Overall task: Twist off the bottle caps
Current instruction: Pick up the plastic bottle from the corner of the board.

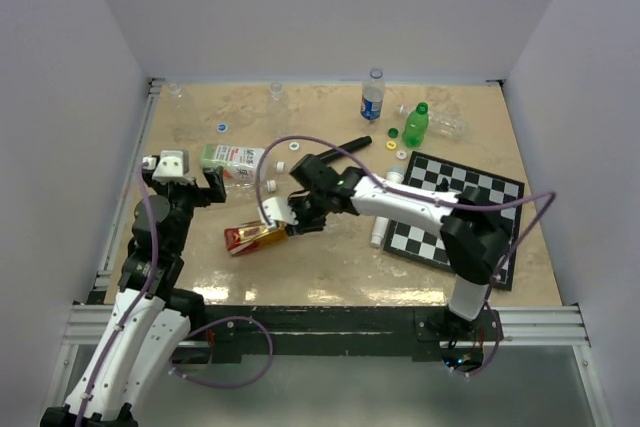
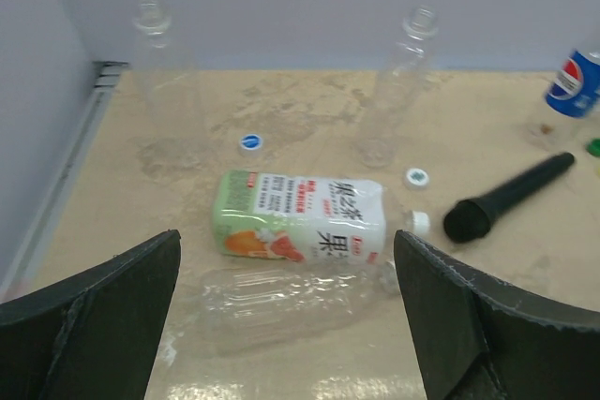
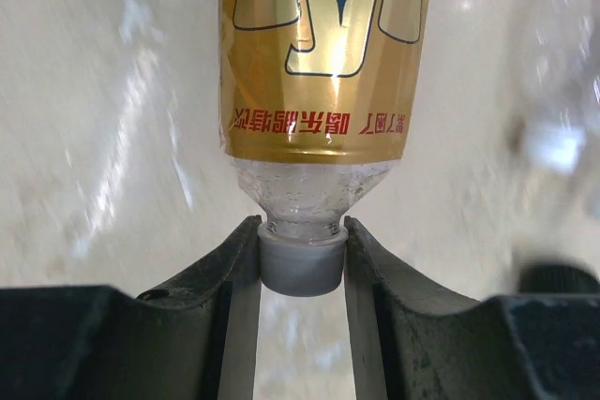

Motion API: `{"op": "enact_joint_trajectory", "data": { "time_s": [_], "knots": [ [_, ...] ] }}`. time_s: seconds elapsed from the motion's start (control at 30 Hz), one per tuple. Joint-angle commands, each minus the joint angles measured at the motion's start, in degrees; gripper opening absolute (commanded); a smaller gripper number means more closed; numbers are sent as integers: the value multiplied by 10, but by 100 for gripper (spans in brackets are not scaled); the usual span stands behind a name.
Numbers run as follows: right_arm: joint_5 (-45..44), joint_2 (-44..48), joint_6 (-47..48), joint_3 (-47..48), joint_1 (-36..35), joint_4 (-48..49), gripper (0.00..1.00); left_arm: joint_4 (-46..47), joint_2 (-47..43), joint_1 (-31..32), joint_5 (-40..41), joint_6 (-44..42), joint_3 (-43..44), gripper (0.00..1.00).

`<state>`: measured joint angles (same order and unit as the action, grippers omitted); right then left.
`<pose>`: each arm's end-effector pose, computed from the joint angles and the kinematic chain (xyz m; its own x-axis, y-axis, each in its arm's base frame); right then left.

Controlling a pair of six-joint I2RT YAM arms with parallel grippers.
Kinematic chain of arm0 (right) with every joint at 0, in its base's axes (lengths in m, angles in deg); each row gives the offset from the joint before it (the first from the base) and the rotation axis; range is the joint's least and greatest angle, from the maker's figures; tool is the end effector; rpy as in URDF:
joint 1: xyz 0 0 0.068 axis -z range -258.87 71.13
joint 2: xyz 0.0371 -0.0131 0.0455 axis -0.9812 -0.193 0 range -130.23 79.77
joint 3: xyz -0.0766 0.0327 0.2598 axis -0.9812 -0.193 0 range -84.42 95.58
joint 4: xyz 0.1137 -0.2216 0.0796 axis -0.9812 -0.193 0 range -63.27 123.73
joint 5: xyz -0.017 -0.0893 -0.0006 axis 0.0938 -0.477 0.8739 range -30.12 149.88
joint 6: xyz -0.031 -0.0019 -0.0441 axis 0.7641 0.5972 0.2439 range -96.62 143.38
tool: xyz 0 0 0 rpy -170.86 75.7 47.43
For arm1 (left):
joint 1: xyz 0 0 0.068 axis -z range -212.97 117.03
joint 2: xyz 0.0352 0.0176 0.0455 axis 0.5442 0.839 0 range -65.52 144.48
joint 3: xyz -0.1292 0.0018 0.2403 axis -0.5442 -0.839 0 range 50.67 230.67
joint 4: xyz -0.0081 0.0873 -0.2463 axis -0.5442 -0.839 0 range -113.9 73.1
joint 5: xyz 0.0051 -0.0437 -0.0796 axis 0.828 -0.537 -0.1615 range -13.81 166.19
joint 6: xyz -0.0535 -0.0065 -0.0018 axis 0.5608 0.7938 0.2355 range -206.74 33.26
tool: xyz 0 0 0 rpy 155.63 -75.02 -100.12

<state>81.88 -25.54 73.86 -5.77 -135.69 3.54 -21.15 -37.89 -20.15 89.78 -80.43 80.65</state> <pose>0.2046 0.3370 0.2221 0.3935 -0.7051 -0.5899 -0.9186 -0.3266 -0.2223 0.1354 -0.0222 0.3024 -0.0308 -0.1025 -0.9943 -0.0168 0.9946 -0.1020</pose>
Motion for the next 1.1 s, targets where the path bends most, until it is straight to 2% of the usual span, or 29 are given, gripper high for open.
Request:
{"op": "enact_joint_trajectory", "data": {
  "time_s": [0.0,0.2,0.4,0.7,0.87,1.07],
  "knots": [
    [13,103,71,-67,49,-43,5,33,36,0,-208,-15,18,100],
    [35,204,113,-109,134,-76,5,53,127,1,-415,-10,57,100],
    [-10,284,124,-156,146,-69,6,46,231,9,-564,16,110,100],
    [-48,366,145,-185,149,-79,6,-33,359,93,-625,-6,158,100],
    [-54,388,150,-195,149,-90,6,-58,391,131,-632,-29,163,99],
    [-47,390,160,-190,149,-108,6,-58,407,148,-663,-32,160,99]
  ]
}}
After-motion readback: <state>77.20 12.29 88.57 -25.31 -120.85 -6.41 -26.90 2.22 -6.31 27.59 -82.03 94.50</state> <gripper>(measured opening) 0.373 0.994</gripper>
